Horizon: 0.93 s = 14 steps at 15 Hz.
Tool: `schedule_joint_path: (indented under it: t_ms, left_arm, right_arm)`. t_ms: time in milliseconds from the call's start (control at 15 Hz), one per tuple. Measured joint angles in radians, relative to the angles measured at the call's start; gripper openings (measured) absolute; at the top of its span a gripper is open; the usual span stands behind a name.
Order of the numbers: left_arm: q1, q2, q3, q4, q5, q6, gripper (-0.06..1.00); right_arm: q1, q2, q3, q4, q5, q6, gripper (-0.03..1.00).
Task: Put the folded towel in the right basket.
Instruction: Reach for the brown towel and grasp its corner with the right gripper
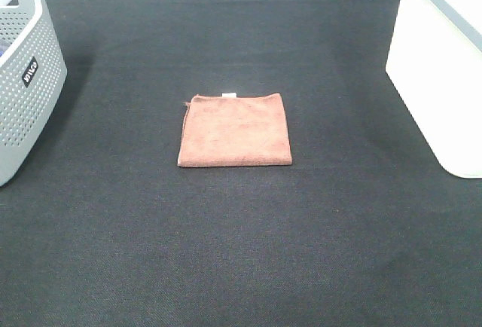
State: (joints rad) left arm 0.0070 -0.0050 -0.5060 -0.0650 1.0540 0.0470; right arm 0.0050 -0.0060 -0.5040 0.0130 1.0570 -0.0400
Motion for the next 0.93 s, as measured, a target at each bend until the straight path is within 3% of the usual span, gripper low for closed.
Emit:
schedule_joint_path:
  t_ms: [933]
  left_arm:
    - [0.000,0.000,0.000,0.000,0.000,0.000,0.87]
  right_arm:
    - [0.000,0.000,0.000,0.000,0.000,0.000,0.58]
